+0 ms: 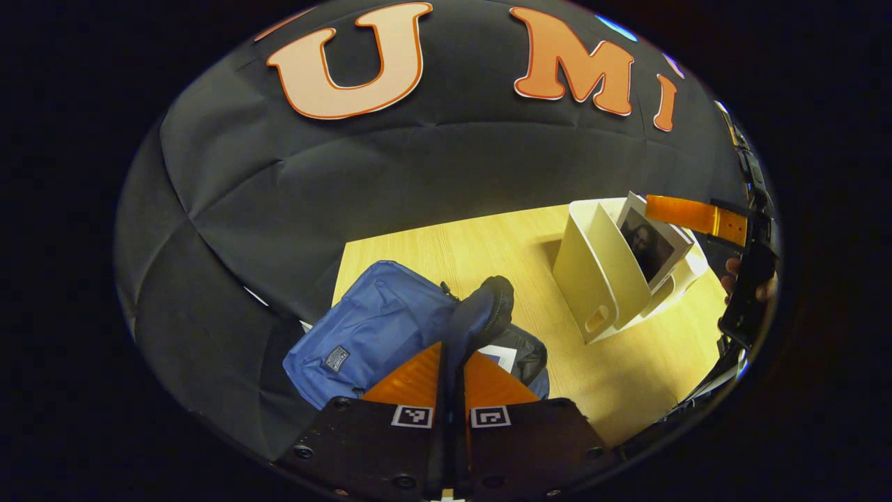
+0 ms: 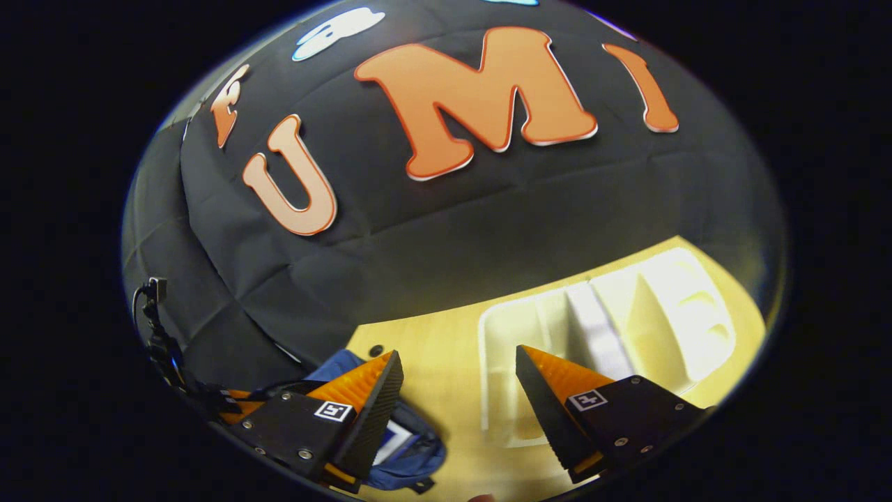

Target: Open the schoolbag, grab two books from the bookshelf and put them into the schoolbag.

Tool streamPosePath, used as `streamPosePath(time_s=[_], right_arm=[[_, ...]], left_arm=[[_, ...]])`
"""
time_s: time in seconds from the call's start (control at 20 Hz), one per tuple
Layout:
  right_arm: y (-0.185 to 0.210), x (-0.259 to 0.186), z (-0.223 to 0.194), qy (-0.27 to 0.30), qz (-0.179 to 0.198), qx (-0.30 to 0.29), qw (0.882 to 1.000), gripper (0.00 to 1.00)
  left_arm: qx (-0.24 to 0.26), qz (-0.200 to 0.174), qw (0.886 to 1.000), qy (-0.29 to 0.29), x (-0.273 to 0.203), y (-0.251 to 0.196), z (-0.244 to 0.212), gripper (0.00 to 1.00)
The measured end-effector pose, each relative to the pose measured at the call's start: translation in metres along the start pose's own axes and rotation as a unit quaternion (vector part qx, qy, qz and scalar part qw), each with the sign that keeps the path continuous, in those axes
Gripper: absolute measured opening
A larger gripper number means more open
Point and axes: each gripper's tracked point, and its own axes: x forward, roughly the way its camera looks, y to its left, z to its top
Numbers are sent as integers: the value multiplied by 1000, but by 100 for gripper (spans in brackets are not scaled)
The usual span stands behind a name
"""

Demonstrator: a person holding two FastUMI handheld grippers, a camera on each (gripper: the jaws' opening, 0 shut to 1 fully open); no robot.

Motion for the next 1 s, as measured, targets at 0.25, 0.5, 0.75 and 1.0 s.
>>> streamPosePath(time_s=[0.25,0.5,0.75,1.0], right_arm=[[-68,-7,24,14,-54,-13,998,97],[-103,-4,32,49,-84,-32,995,97],[-117,20,24,111,-88,-44,989,97],[-109,50,4,196,-71,-58,976,97]], left_arm=[[-8,3,1000,2,-3,-4,-6,6],[-2,7,1000,4,-5,-4,-8,6],[21,13,1000,5,-6,0,-3,6],[55,21,998,11,-11,11,1,6]])
